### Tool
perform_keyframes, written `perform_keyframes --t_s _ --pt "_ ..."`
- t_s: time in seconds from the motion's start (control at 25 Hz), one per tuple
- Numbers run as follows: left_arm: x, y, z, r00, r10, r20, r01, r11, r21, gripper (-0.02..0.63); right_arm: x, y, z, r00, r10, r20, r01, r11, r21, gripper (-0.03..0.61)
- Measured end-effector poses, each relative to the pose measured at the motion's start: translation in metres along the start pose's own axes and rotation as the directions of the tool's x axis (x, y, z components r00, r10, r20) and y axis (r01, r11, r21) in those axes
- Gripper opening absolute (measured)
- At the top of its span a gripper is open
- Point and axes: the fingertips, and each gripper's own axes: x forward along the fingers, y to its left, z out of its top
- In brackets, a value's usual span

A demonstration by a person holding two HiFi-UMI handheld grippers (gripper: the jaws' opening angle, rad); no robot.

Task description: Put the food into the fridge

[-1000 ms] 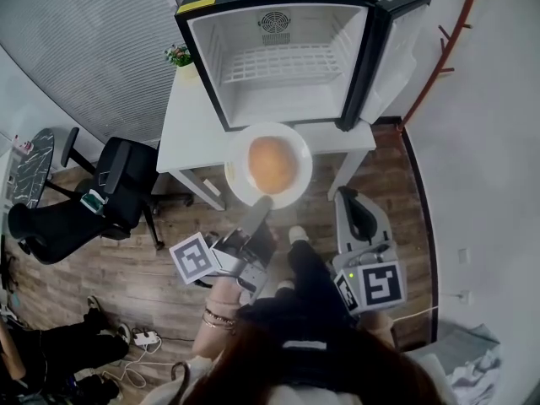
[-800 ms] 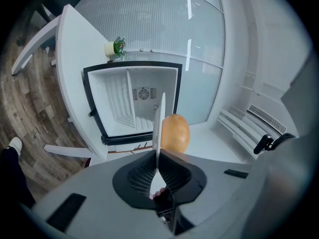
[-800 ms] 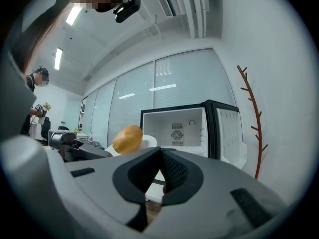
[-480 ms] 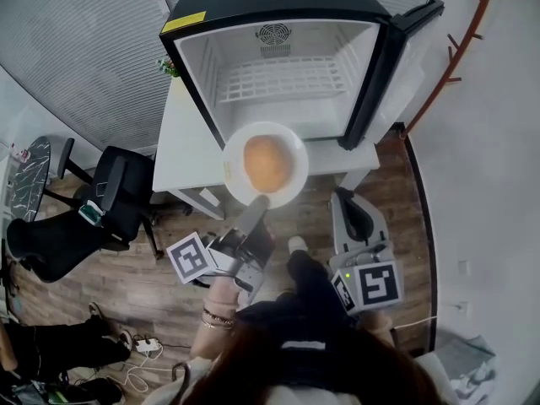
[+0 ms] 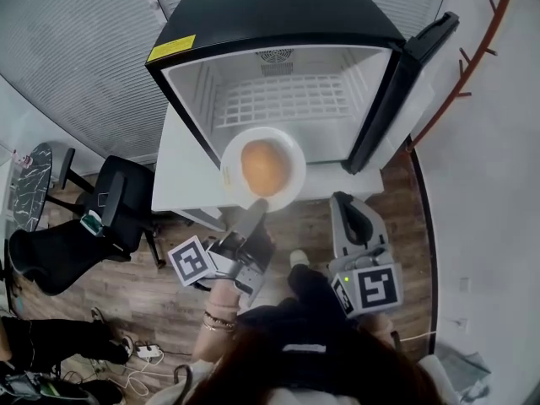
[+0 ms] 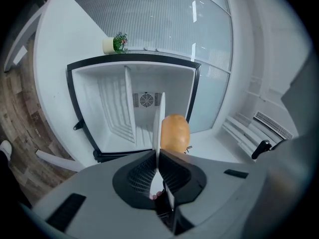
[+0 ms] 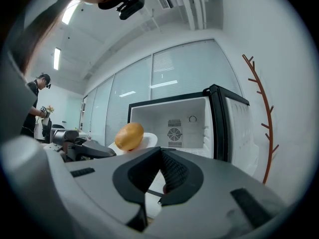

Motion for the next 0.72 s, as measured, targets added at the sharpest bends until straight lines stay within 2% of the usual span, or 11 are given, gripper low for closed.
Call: perform_keyframes --t_s 0.4,0.72 --pt "0.045 0.017 0.019 1.0 0.008 0.015 -0.008 1.0 -0.013 0.006 0.036 -0.035 -0.004 1.0 0.007 -0.011 -0.007 1.0 0.007 0.0" --pt "0.065 0.035 0.033 0.998 0.051 0.035 -0.05 0.999 -0.013 0.006 0.058 -0.053 -0.013 0.999 0.021 -0.032 -0.021 1.0 0.009 0.0"
